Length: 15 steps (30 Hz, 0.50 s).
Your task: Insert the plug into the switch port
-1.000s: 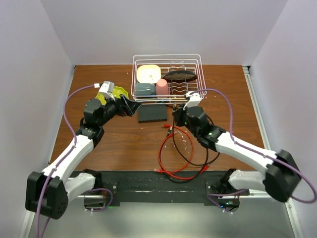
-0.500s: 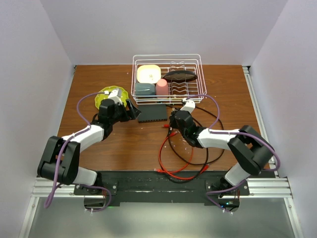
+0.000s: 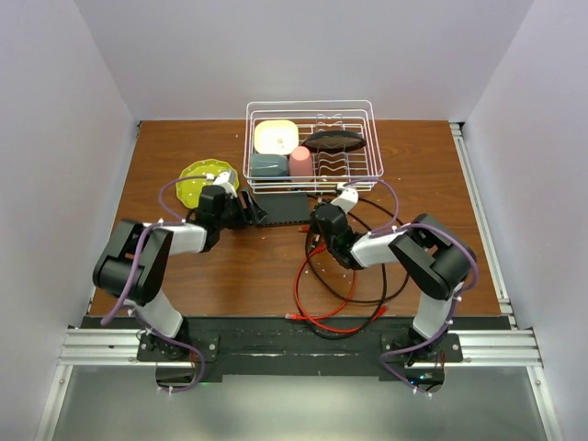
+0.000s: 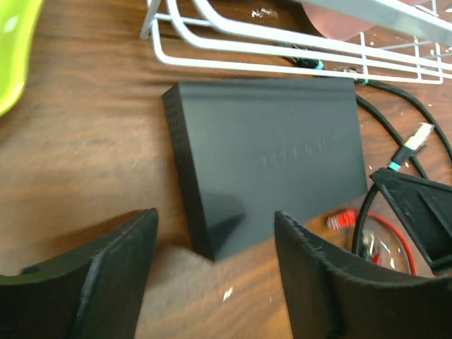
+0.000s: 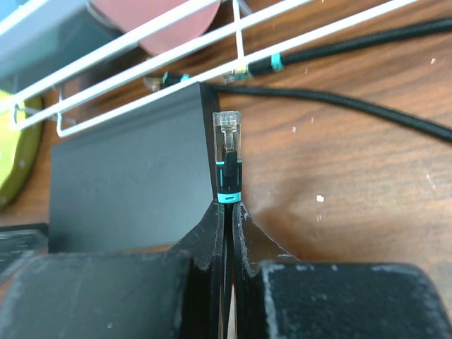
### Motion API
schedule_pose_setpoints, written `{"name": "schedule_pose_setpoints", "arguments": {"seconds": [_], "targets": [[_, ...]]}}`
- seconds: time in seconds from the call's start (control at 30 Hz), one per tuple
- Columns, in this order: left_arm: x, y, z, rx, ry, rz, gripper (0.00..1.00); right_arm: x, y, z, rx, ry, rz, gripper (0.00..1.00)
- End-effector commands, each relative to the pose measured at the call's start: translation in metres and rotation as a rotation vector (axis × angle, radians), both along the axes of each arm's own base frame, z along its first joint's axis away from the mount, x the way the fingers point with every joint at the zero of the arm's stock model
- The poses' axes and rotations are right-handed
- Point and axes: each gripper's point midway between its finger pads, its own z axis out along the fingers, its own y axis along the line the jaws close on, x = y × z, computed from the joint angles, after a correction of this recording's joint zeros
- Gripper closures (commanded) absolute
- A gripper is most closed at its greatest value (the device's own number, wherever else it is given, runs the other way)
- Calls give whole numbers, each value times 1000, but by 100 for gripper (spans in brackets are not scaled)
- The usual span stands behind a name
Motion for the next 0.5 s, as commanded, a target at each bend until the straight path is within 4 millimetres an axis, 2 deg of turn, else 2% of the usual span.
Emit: {"name": "schedule_pose_setpoints", "arguments": {"seconds": [0.0,0.1,0.17,0.2,0.27,0.3,0.37,0.47], "targets": [[28,-19,13,-17,-48,-12,33,25,-1,22,70,-77,-86,100],[32,-21,4,9,-17,1,37,28,-1,20,75,-80,-89,100],[34,-19,-1,27,-9,14,40,33,7,21,81,-85,-52,100],[33,-17,-7,40,9,16,41,35,9,13,68,-72,-43,100],[33,-16,-8,54,10,13,49,40,25,16,68,-77,22,100],[31,-15,-10,60,17,12,52,39,30,8,58,-61,45,100],[29,-15,-9,63,20,6,60,40,45,8,67,-59,117,100],[21,-16,-8,56,26,-14,65,37,60,5,69,-57,203,100]]}}
